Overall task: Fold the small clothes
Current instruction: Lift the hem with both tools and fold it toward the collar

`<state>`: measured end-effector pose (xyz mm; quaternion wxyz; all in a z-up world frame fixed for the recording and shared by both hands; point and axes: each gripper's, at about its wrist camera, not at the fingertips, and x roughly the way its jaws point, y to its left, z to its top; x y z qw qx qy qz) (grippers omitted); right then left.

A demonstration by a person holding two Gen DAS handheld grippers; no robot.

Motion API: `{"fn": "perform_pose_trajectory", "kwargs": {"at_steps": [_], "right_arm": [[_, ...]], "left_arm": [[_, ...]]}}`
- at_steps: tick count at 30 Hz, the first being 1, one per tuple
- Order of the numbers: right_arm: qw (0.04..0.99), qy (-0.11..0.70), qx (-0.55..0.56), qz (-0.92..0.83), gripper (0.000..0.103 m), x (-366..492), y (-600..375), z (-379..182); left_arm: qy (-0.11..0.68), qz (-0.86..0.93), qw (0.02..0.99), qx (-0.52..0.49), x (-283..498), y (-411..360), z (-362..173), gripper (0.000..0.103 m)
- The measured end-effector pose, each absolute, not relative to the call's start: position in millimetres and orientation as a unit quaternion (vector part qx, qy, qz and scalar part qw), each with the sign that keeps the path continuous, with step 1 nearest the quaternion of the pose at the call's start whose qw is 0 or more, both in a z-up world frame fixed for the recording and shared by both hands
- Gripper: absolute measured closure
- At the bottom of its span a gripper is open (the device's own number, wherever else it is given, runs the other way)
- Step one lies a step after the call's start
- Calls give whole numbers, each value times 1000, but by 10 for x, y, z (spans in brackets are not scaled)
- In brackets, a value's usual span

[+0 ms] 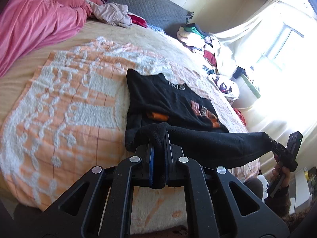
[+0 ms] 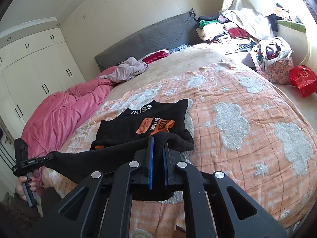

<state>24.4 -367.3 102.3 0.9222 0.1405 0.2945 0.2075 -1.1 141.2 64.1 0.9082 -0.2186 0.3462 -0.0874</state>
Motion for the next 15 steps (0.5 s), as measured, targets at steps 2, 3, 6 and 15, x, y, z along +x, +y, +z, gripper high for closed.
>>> {"fn": "perform_pose_trajectory", "kwargs": {"at_steps": [2, 3, 6, 15], "right_arm": [[924, 291, 142, 205, 96, 313, -3656, 1057], [924, 289, 143, 204, 96, 348, -3651, 1076], [928, 282, 142, 198, 96, 420, -3625, 1127], [930, 276, 149, 192, 96, 717, -3576, 1228]], "left_arm": [[339, -88, 911, -217, 67, 1421, 703, 101], [336, -86, 913, -214, 99, 1415, 740, 101], [323, -84, 919, -208, 187, 1407, 831, 101], [308, -79, 925, -210, 497, 1446, 948, 101]]}}
